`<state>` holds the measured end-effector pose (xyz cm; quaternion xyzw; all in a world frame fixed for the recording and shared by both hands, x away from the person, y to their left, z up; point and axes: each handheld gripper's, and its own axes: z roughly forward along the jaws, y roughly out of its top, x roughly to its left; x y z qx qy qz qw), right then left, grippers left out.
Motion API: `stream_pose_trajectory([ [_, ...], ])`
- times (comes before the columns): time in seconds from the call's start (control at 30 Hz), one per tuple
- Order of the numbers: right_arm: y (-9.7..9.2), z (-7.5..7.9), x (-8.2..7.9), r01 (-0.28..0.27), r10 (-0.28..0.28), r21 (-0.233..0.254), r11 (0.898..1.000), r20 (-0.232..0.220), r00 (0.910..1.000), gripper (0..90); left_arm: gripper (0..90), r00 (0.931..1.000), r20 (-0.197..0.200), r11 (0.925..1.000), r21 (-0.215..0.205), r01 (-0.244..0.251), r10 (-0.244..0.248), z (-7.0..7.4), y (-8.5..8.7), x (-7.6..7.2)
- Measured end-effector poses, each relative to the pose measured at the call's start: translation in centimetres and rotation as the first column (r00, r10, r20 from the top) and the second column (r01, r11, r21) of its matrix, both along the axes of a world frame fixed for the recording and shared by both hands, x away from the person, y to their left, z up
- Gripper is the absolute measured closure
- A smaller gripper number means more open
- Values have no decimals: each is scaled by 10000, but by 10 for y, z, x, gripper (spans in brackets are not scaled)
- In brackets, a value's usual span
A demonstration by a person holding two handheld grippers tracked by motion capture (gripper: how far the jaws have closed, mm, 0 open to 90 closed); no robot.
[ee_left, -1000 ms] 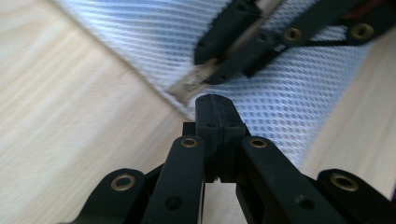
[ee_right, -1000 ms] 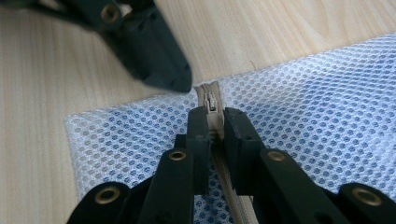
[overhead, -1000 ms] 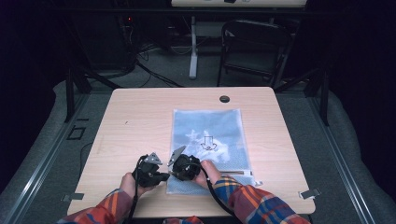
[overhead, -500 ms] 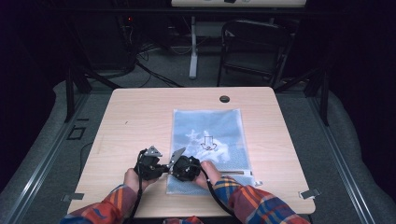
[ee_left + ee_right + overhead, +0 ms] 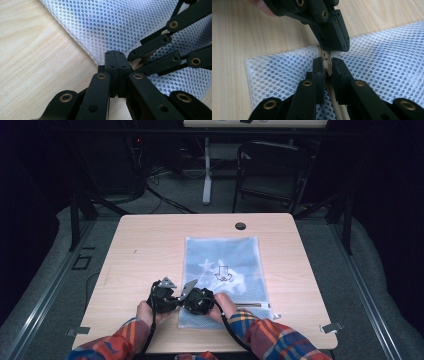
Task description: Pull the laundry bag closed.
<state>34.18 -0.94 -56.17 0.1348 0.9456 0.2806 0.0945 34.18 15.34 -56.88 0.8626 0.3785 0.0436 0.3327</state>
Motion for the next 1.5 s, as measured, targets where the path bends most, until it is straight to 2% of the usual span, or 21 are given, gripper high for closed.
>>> stream_pose_trajectory([
  [0.23, 1, 2, -1, 11, -10, -185, 9998, 58, 10000, 818, 900, 9999, 76, 9998, 164, 102, -104, 0, -1, 0],
  [0.5, -1, 3, 0, -20, 19, -213, 9998, -19, 10000, 818, 900, 10000, 1, 10000, 69, 14, -14, 0, -1, 0],
  [0.57, -1, 4, -1, -8, 8, -345, 9994, -12, 10000, 818, 900, 10000, 6, 10000, 95, 28, -28, 0, -1, 0],
  [0.77, -6, 5, 1, 0, -3, -330, 9995, -90, 10000, 817, 900, 10000, -3, 10000, 84, 52, -52, 0, -1, 0],
  [1.17, -13, 9, 2, -169, 157, -809, 9966, -157, 9998, 816, 900, 9999, 34, 9997, 213, 154, -155, 0, -1, 0],
  [1.5, -20, 9, 3, -168, 144, -919, 9956, -272, 9995, 816, 900, 9998, 15, 9996, 206, 206, -206, 0, -1, 0],
])
